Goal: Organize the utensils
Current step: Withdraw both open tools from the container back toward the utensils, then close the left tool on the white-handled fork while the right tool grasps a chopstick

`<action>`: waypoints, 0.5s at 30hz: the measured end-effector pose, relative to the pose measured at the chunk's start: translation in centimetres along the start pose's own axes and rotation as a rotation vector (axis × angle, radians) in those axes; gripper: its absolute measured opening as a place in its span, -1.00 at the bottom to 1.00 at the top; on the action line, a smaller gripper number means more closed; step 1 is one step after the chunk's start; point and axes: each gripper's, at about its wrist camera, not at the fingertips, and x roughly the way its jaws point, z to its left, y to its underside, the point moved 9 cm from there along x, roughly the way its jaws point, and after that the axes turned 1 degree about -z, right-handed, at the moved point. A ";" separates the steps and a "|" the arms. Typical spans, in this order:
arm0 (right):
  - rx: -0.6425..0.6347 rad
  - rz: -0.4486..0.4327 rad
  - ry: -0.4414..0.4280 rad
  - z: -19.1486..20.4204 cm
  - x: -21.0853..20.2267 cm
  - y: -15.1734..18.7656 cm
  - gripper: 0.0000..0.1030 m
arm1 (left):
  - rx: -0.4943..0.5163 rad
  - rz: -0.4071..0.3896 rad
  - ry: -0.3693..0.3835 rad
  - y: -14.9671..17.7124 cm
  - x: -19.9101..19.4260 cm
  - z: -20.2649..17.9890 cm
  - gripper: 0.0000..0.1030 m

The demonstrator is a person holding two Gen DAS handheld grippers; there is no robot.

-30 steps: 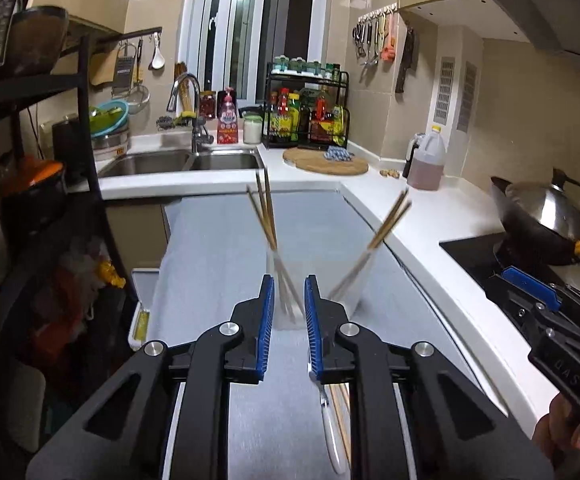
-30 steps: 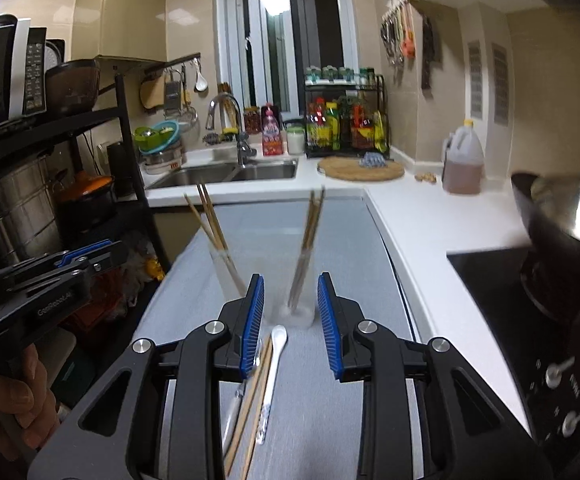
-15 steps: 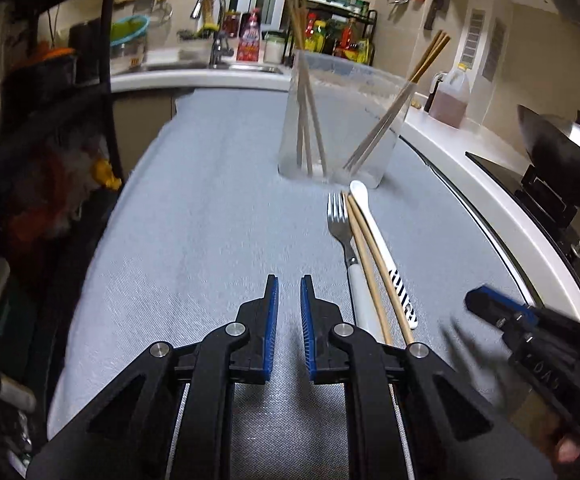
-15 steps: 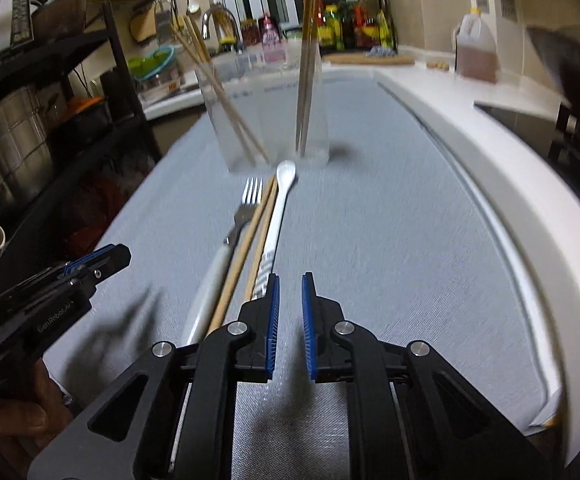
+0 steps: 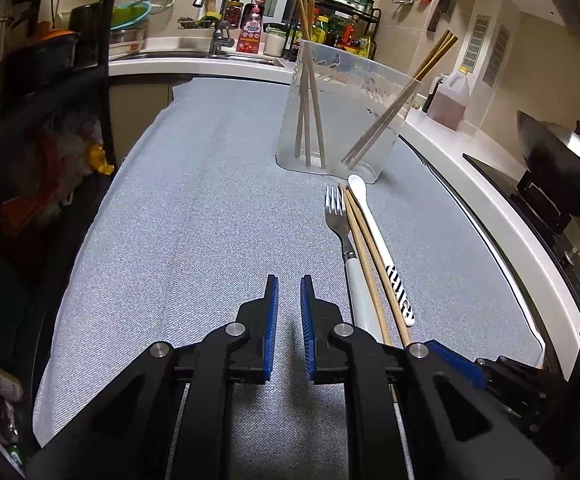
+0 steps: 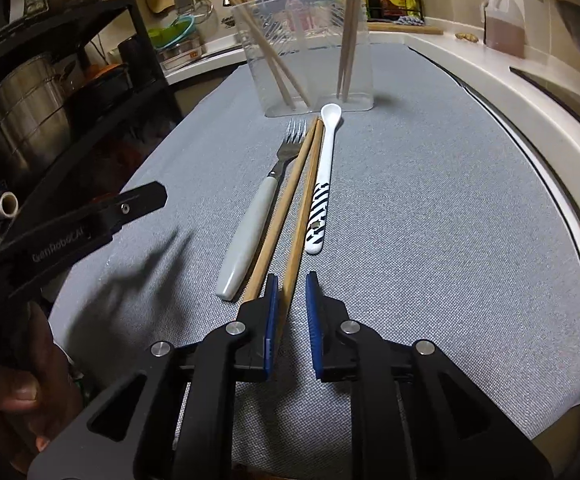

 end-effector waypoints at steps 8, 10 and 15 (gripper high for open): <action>-0.057 0.012 0.037 0.1 -0.4 0.2 -0.88 | 0.006 0.032 0.057 0.8 0.7 -1.5 -0.78; -0.047 0.007 0.033 -0.1 -0.7 0.2 -0.89 | 0.005 0.044 0.068 1.1 1.0 -1.8 -0.78; -0.056 -0.033 0.039 -0.8 -2.7 -0.4 -0.91 | 0.026 0.060 0.076 1.8 1.5 -2.7 -0.78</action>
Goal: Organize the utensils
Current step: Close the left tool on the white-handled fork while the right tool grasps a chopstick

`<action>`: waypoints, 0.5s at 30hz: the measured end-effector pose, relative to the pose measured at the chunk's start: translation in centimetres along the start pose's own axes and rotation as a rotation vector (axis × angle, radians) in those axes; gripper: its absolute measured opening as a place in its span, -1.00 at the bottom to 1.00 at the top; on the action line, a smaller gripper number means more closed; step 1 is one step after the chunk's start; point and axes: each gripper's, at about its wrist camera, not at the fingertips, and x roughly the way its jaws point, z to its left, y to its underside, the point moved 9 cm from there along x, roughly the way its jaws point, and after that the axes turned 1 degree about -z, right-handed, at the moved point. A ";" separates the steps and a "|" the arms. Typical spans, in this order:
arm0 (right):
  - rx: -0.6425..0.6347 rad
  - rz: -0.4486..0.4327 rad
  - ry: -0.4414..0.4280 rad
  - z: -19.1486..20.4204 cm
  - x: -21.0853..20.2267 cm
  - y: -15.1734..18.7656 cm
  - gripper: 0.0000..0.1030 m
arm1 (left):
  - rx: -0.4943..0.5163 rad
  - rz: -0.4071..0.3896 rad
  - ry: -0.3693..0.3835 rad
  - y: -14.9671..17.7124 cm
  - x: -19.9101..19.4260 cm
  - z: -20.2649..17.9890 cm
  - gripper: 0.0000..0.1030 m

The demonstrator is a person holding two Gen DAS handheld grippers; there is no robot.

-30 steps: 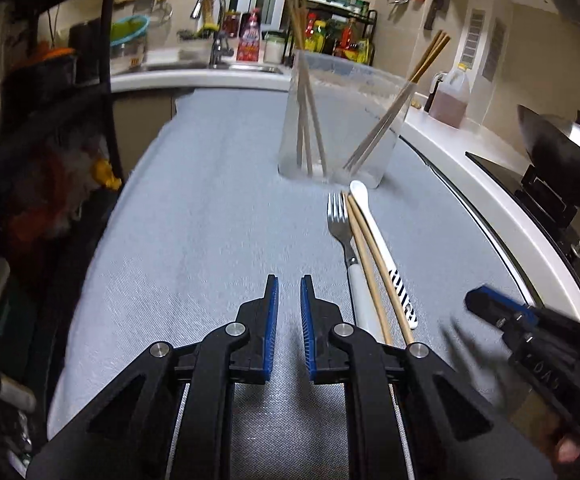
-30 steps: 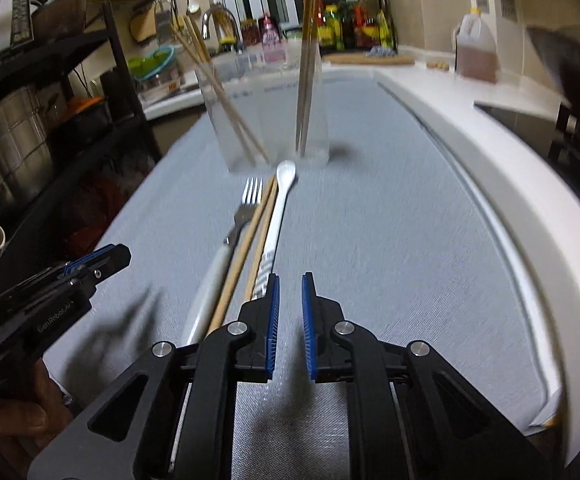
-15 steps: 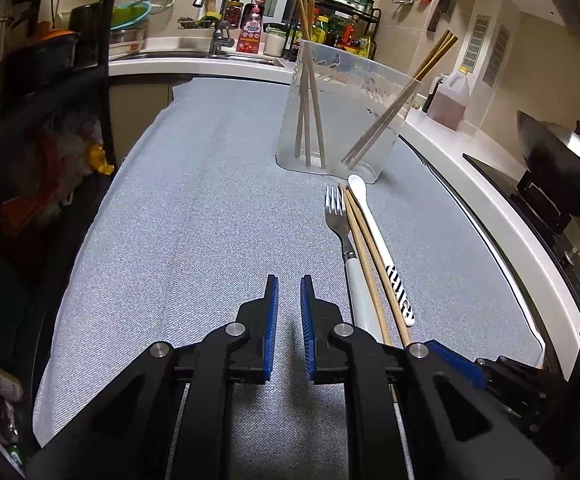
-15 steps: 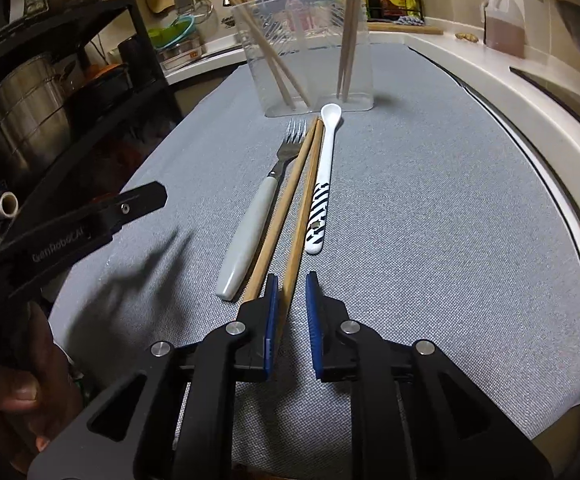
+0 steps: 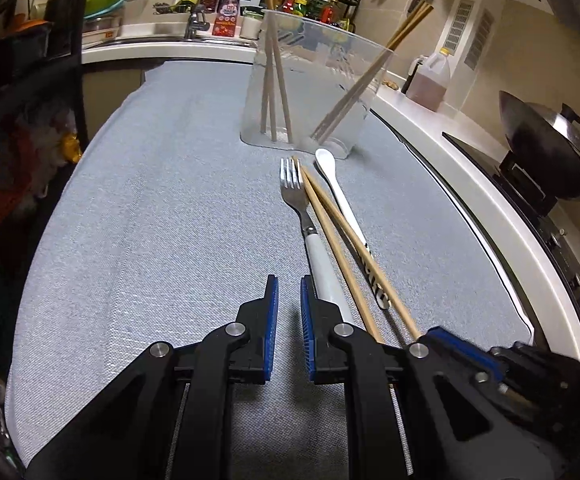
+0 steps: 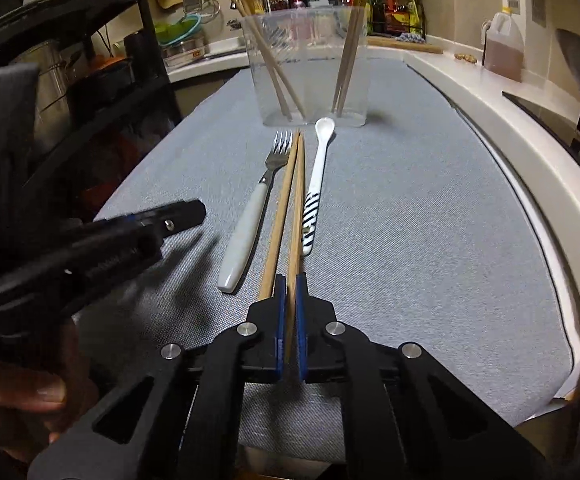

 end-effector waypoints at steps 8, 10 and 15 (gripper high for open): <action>0.001 -0.046 0.079 -3.9 -1.8 0.0 -0.91 | 0.034 0.032 0.025 1.0 1.1 -2.2 -0.75; 0.012 -0.033 0.089 -4.9 -1.3 0.6 -0.91 | 0.046 0.032 0.020 1.2 1.3 -2.6 -0.67; 0.021 0.001 0.064 -5.6 -0.2 2.0 -0.85 | 0.090 0.038 -0.033 1.7 1.8 -3.0 -0.49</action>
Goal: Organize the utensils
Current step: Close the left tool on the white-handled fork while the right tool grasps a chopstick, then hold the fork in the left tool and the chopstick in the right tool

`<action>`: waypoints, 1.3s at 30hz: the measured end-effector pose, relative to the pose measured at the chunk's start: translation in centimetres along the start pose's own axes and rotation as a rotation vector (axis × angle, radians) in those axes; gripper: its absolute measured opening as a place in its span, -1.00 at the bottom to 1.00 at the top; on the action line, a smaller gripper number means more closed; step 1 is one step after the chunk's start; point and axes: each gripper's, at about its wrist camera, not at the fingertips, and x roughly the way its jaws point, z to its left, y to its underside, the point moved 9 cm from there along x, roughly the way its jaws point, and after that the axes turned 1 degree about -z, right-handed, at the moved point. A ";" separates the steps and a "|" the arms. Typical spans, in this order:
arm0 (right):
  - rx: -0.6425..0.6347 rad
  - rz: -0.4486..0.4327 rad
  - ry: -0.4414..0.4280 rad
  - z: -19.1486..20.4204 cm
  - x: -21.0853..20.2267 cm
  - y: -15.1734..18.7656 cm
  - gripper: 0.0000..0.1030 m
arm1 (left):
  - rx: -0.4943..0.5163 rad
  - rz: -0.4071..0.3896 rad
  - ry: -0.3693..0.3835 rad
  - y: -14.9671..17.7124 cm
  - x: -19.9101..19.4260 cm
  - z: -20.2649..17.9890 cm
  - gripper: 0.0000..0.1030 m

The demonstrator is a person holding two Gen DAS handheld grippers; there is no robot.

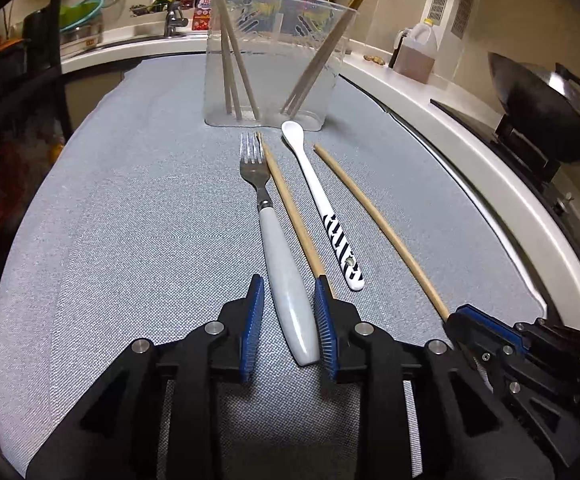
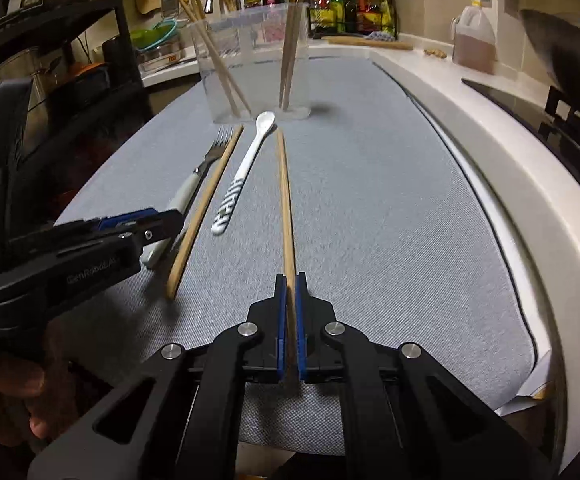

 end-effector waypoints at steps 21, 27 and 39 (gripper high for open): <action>-0.027 -0.028 0.026 0.3 0.1 0.1 -0.69 | 0.052 -0.077 -0.131 1.0 -2.1 2.5 -0.63; -0.005 -0.040 0.051 -0.5 -0.1 0.2 -0.90 | 0.054 -0.103 -0.135 0.7 -1.9 2.5 -0.63; 0.056 -0.094 0.112 -2.6 -0.3 0.2 -0.86 | 0.035 -0.137 -0.159 1.5 -2.9 3.5 -0.65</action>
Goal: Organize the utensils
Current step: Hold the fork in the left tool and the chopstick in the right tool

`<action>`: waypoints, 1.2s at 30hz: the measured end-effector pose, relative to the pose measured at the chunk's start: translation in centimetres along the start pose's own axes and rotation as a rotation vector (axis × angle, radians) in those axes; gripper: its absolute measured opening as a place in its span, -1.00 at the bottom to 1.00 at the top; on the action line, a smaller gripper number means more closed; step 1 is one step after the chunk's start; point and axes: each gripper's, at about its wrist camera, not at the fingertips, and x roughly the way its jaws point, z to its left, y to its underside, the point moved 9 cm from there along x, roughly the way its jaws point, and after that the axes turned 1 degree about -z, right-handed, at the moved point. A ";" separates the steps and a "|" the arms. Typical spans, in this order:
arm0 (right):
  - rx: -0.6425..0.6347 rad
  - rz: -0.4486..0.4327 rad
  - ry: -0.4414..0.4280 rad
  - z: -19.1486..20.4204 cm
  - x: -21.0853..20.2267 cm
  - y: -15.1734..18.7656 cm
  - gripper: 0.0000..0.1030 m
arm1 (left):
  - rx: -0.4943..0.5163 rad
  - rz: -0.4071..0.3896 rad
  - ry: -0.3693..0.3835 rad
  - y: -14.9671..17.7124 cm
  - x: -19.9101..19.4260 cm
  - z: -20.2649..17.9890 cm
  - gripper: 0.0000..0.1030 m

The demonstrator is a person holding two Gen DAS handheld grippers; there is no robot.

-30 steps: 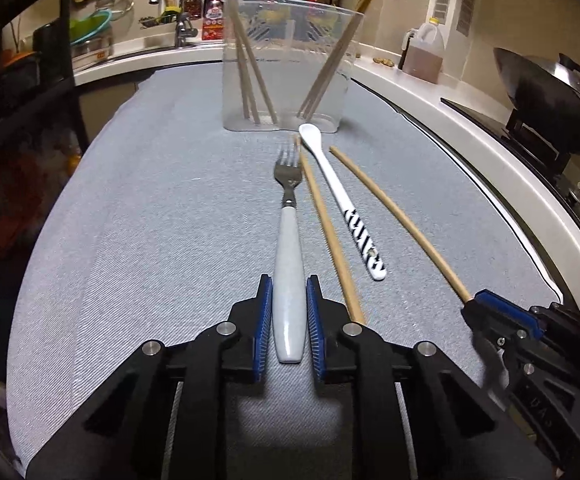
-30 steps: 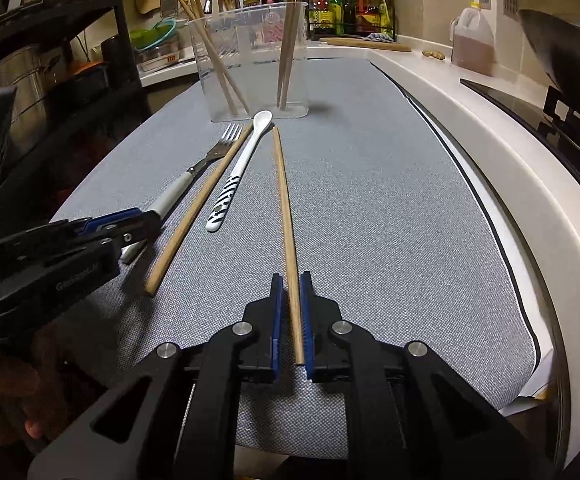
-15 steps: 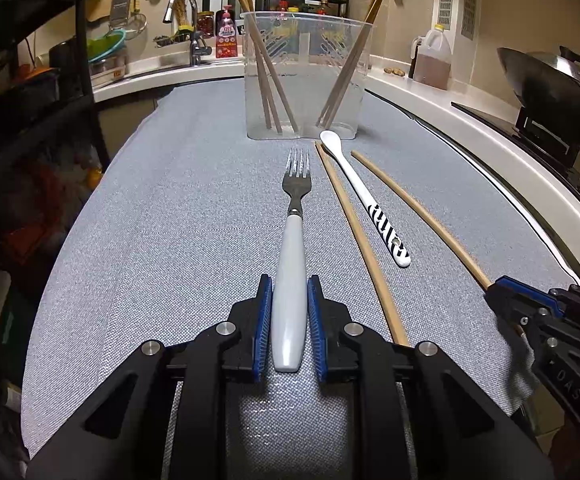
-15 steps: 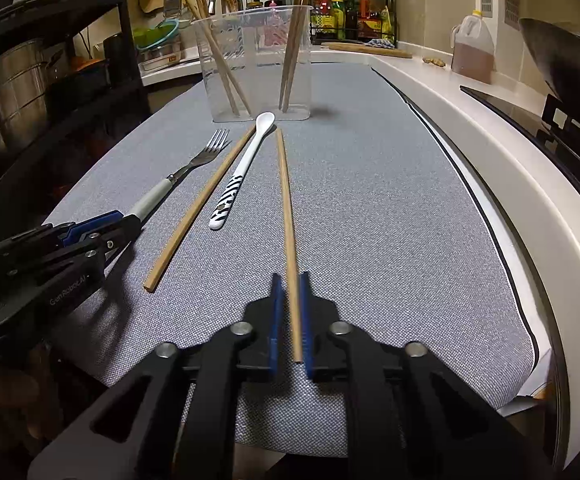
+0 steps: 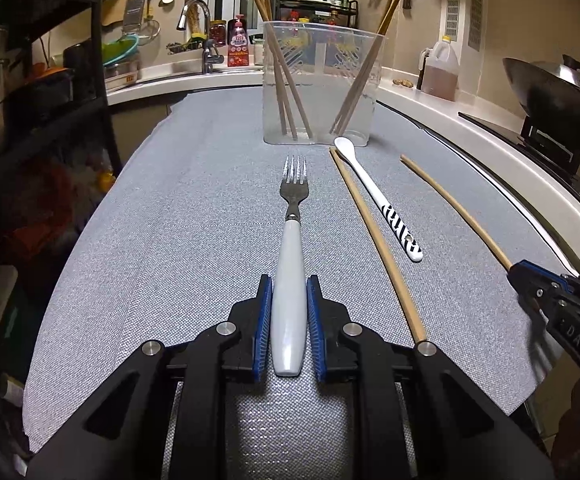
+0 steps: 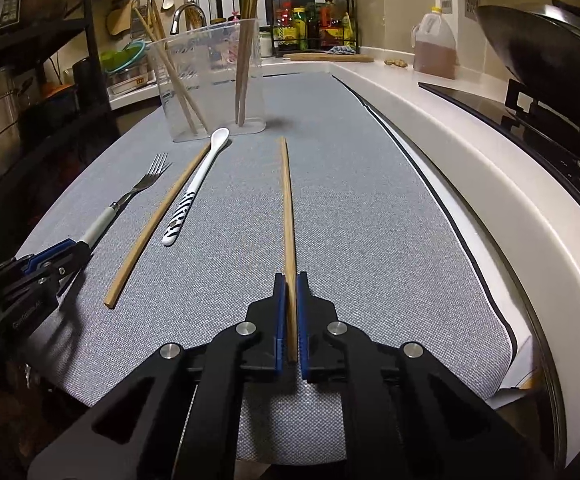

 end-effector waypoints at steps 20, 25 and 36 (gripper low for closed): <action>-0.039 -0.044 -0.022 0.2 0.2 -0.2 -0.86 | -0.003 -0.019 -0.007 -0.2 0.3 -0.4 -0.64; -0.044 -0.046 -0.021 0.3 0.2 -0.1 -0.86 | -0.005 -0.019 -0.005 -0.3 0.3 -0.4 -0.64; -0.053 -0.047 -0.015 0.4 0.1 -0.1 -0.86 | -0.004 -0.021 -0.006 -0.3 0.4 -0.5 -0.64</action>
